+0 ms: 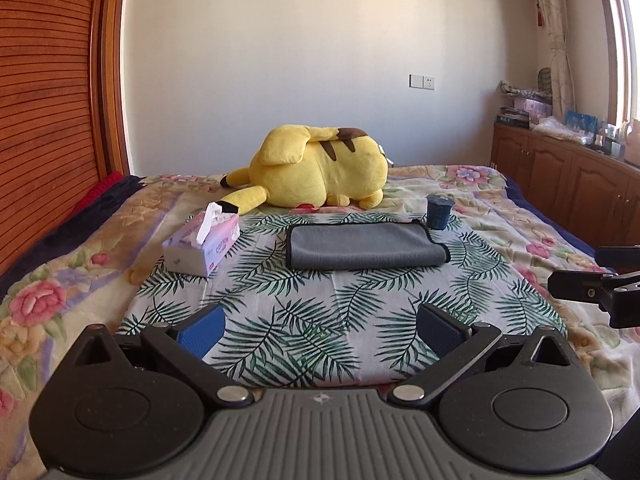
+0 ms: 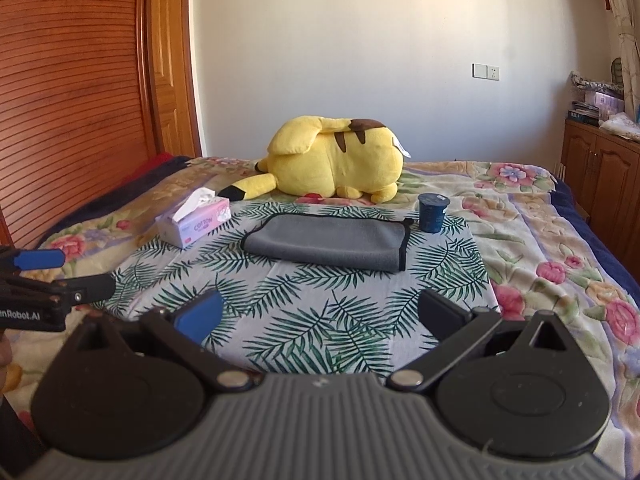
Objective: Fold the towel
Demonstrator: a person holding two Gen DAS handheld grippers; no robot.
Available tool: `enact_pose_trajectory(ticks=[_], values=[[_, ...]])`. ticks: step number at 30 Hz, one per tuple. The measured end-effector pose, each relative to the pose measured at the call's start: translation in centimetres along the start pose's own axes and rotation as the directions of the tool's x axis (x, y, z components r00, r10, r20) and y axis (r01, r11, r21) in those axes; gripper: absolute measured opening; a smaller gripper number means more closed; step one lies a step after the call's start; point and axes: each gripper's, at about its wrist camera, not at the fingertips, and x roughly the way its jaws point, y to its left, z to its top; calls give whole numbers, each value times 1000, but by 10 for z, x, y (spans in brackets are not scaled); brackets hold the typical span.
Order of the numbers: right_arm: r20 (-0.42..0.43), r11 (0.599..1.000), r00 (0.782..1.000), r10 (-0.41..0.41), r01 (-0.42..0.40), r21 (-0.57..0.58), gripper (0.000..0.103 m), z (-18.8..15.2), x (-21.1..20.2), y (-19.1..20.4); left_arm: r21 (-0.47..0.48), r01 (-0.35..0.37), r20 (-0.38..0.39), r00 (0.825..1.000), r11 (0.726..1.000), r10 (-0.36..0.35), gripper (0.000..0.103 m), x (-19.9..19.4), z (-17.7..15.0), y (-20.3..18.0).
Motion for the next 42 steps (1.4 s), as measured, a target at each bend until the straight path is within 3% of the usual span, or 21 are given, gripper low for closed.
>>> enact_pose_trajectory(ticks=[23, 42], values=[[-17, 999, 999, -40, 39, -22, 103, -29, 4, -1, 25, -25, -19, 1000, 999, 25, 87, 14, -25, -5], [75, 997, 994, -82, 82, 14, 103, -29, -8, -9, 40, -44, 102, 994, 998, 40, 87, -4, -22, -4]])
